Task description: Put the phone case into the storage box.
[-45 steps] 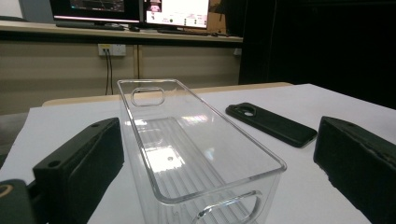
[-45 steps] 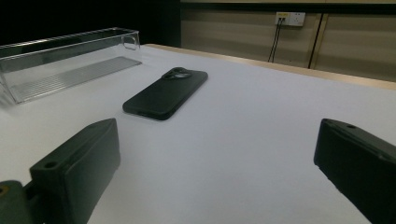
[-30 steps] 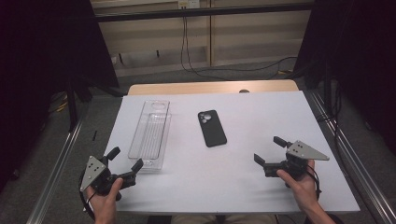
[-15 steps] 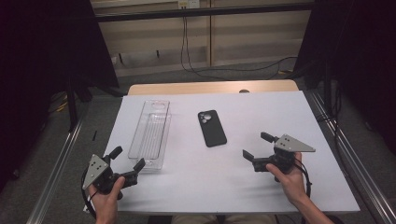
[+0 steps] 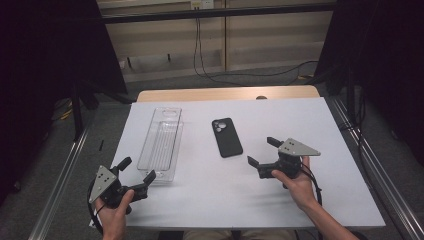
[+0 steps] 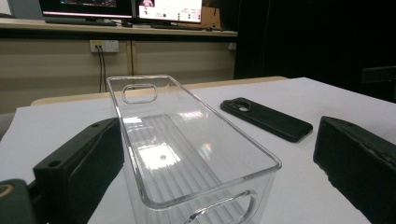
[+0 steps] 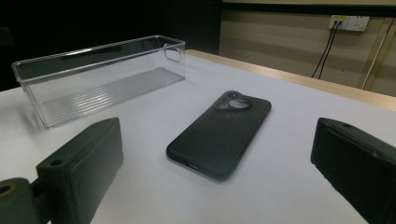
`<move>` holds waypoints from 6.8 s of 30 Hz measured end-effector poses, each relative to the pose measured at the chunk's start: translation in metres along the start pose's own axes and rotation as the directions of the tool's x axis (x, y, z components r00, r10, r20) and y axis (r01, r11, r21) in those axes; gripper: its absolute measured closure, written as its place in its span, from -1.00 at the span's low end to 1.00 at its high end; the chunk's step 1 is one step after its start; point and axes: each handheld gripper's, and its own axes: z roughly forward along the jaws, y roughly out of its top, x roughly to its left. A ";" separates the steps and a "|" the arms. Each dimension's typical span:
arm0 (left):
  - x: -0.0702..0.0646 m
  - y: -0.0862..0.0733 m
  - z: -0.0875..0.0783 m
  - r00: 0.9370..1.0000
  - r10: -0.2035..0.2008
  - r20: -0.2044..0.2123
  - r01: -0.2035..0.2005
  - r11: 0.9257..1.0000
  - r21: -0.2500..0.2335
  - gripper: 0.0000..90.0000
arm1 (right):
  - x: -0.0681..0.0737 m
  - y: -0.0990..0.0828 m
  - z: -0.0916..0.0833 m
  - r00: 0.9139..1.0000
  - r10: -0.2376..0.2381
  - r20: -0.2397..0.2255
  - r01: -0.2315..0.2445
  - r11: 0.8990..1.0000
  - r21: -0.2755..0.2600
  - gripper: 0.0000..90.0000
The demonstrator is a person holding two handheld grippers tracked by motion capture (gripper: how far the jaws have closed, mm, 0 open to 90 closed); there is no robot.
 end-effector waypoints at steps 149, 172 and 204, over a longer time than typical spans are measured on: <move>0.001 0.002 -0.001 0.999 0.025 0.043 -0.026 1.000 0.002 -0.96 | -0.013 0.037 0.215 0.984 0.007 0.176 -0.146 0.588 0.796 -1.00; 0.001 0.001 0.000 0.998 0.025 0.058 -0.025 1.000 0.006 -0.96 | -0.013 0.044 0.219 0.983 0.012 0.186 -0.164 0.530 0.832 -0.75; 0.001 0.001 0.001 0.999 0.031 0.042 -0.031 0.999 0.015 -0.96 | -0.027 0.052 0.187 0.992 0.042 0.121 -0.119 0.654 0.747 -0.66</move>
